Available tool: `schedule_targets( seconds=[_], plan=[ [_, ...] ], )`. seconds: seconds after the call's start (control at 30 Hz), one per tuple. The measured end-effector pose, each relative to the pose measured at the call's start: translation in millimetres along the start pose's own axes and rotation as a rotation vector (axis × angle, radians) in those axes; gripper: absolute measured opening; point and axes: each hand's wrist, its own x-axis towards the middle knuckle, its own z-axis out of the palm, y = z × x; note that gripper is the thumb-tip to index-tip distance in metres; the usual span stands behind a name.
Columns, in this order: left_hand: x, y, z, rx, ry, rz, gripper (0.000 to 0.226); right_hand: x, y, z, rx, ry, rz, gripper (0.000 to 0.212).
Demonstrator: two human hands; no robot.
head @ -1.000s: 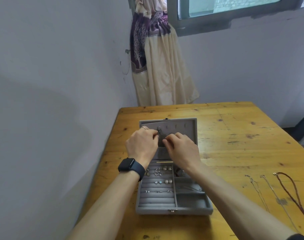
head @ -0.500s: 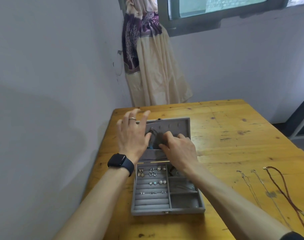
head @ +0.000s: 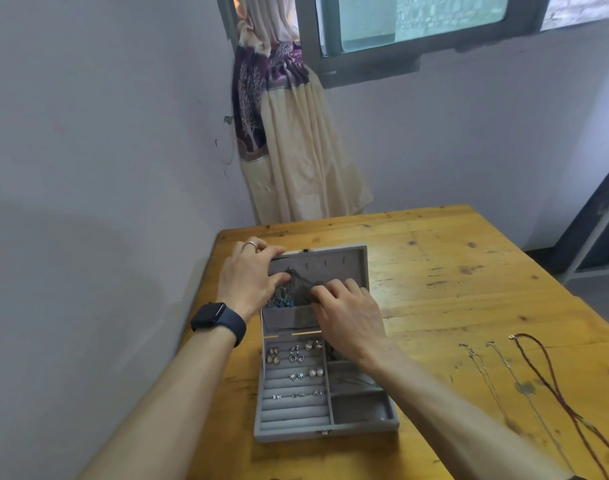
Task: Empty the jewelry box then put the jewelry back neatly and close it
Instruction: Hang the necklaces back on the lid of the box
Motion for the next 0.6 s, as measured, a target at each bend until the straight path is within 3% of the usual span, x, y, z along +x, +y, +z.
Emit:
schedule_targets(
  seconds=[0.3, 0.47, 0.6],
  plan=[
    [-15, 35, -1, 0.035, 0.052, 0.071, 0.054, -55, 18, -50, 0.219, -0.022, 0.096, 0.026],
    [-53, 105, 11, -0.154, 0.134, 0.235, 0.049, -129, 67, -99, 0.309, 0.006, 0.353, 0.022],
    [-90, 169, 38, -0.309, -0.024, 0.288, 0.047, -177, 126, -126, 0.246, 0.017, 0.589, 0.021]
  ],
)
